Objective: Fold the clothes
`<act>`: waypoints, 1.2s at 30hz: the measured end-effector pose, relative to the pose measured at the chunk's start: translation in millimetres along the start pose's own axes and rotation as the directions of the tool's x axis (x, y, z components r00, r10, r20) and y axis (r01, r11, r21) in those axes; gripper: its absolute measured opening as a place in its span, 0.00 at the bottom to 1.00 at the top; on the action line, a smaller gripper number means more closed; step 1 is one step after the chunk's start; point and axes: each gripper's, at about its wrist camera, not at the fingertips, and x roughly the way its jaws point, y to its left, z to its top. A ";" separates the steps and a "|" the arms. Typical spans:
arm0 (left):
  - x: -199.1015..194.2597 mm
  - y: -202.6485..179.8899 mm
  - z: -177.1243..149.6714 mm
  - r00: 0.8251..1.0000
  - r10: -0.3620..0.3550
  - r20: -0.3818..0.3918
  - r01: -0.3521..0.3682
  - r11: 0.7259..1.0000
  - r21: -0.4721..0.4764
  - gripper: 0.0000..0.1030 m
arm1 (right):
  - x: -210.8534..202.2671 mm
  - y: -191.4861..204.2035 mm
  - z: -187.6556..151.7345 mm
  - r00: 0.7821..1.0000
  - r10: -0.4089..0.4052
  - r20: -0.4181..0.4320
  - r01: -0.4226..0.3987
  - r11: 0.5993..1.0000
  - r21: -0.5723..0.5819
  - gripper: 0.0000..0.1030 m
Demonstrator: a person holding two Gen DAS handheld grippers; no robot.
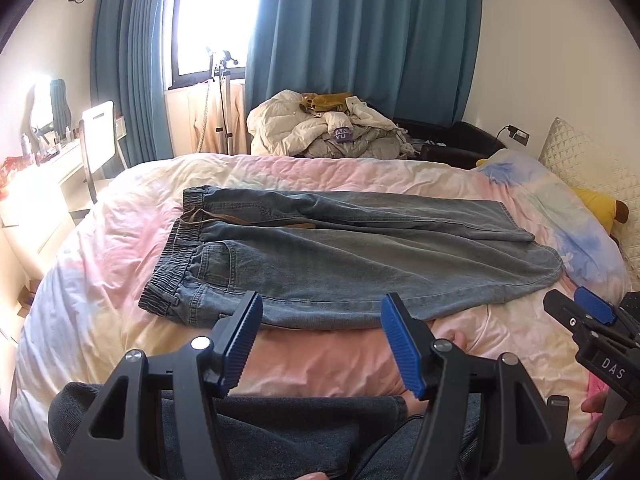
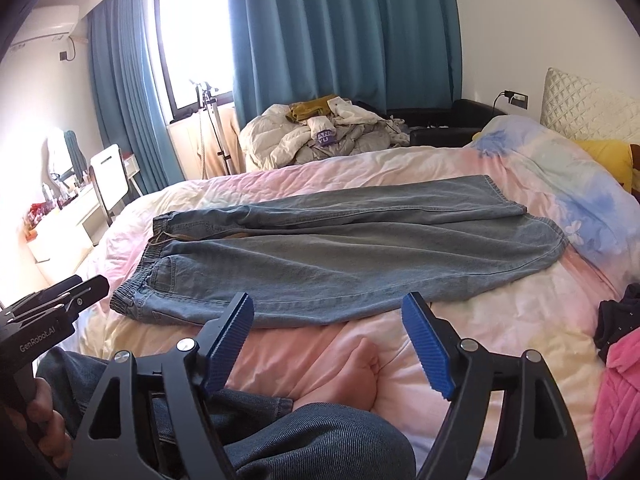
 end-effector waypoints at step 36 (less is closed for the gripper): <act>186.7 208.2 -52.4 0.845 -0.330 -0.421 -0.021 0.766 -0.643 0.62 | 39.9 -58.5 -9.8 0.998 -0.045 -0.035 0.051 0.978 0.200 0.76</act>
